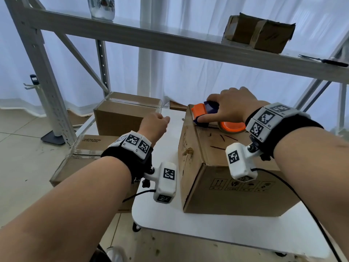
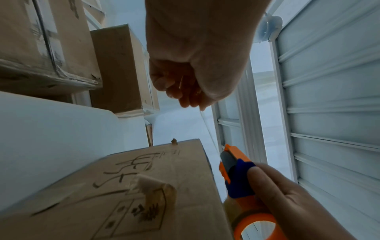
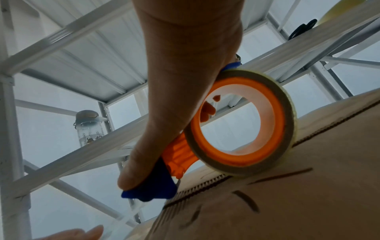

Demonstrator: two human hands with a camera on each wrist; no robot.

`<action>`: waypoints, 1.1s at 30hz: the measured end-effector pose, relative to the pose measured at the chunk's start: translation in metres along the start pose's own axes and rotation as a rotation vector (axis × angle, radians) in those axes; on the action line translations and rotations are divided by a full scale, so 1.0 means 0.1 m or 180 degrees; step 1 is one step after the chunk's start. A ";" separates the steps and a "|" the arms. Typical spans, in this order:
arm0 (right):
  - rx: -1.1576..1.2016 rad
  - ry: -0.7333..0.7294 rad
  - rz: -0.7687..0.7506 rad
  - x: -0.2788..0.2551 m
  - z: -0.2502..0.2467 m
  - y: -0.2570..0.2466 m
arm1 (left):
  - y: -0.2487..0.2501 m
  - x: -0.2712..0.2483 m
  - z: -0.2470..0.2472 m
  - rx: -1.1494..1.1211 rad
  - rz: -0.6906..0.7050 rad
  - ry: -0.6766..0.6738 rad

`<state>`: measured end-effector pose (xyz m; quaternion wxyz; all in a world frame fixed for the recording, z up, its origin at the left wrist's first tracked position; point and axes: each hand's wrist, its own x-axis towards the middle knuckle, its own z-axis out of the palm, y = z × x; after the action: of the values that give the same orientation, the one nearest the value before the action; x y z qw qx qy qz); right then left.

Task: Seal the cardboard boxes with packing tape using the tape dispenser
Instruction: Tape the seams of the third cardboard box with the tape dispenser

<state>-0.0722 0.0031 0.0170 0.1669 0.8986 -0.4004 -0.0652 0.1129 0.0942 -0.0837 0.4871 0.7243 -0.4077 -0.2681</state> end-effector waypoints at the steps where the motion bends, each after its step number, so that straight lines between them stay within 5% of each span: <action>1: -0.0077 -0.0005 -0.0036 0.01 -0.02 0.03 | 0.01 -0.01 0.01 -0.0022 0.0006 -0.0061; 9: -0.0243 -0.0018 -0.0124 -0.11 0.03 0.23 | 0.10 -0.01 0.24 -0.0024 -0.0056 -0.0237; 19: -0.0265 -0.0056 -0.0159 -0.07 0.09 0.13 | -0.01 0.01 0.26 0.0570 0.0263 0.0180; 26: -0.0382 -0.0104 -0.0135 -0.06 0.12 0.07 | -0.15 0.00 0.27 0.1035 0.0128 -0.0457; 33: -0.0380 -0.0137 -0.0052 -0.07 0.11 0.04 | -0.13 0.04 0.29 0.1416 0.0181 -0.0552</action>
<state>-0.0823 0.0030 0.0081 0.2110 0.8887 -0.3920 -0.1097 0.0962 0.0790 -0.1067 0.2861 0.7763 -0.5172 -0.2191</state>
